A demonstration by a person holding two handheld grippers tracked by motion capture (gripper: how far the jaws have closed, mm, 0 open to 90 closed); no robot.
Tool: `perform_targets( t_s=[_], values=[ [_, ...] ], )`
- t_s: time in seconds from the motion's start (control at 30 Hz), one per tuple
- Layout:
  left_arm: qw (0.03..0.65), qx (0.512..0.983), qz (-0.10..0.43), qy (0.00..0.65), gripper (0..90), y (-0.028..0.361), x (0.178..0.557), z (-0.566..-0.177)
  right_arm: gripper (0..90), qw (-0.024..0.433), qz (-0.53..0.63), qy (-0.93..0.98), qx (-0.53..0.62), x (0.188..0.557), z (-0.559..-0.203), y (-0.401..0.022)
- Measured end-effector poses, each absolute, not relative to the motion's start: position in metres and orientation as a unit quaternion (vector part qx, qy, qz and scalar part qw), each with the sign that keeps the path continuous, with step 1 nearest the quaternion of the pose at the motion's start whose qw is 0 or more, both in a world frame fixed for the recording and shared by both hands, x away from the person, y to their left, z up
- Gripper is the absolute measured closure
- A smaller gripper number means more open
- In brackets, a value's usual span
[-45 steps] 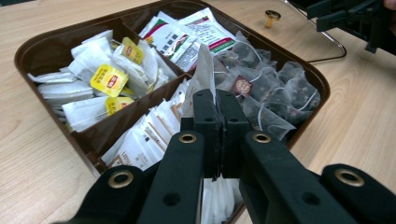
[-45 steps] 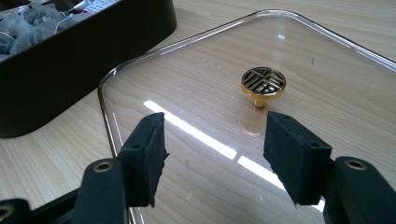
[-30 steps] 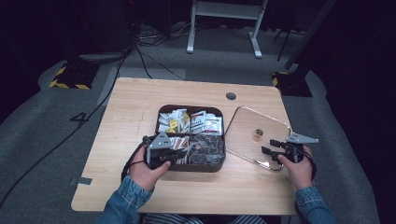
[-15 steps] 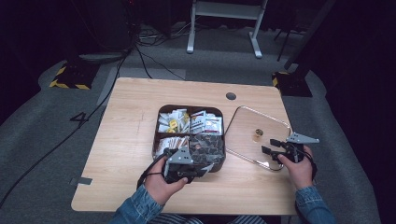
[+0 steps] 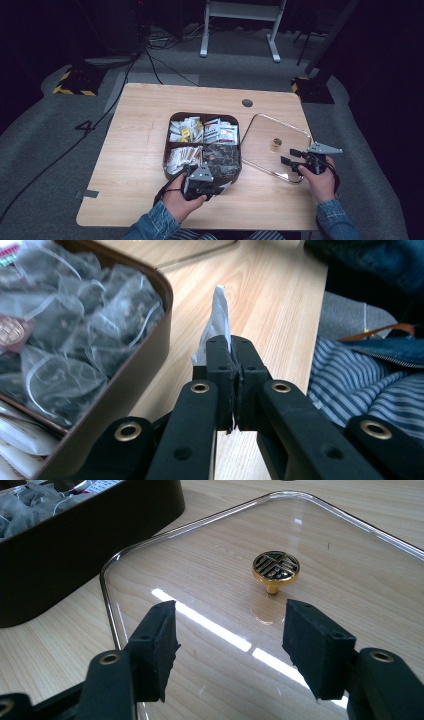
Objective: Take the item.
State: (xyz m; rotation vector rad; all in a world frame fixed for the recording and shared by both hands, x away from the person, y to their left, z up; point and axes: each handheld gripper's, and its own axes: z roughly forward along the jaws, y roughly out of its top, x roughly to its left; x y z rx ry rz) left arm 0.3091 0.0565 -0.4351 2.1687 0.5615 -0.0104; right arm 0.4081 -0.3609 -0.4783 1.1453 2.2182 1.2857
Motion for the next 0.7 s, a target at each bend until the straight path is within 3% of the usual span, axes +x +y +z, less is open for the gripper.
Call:
perform_targets(
  t_s=[0.4, 0.7],
  values=[
    [0.384, 0.899, 0.014, 0.208, 88.0, 0.044, 0.306, -0.455, 39.6, 0.164, 0.454, 0.775, 0.408, 0.408, -0.479, -0.364],
    [0.374, 0.907, -0.029, 0.193, 86.2, 0.037, 0.304, -0.464, 39.6, 0.163, 0.455, 0.774, 0.409, 0.408, -0.479, -0.364]
  ],
)
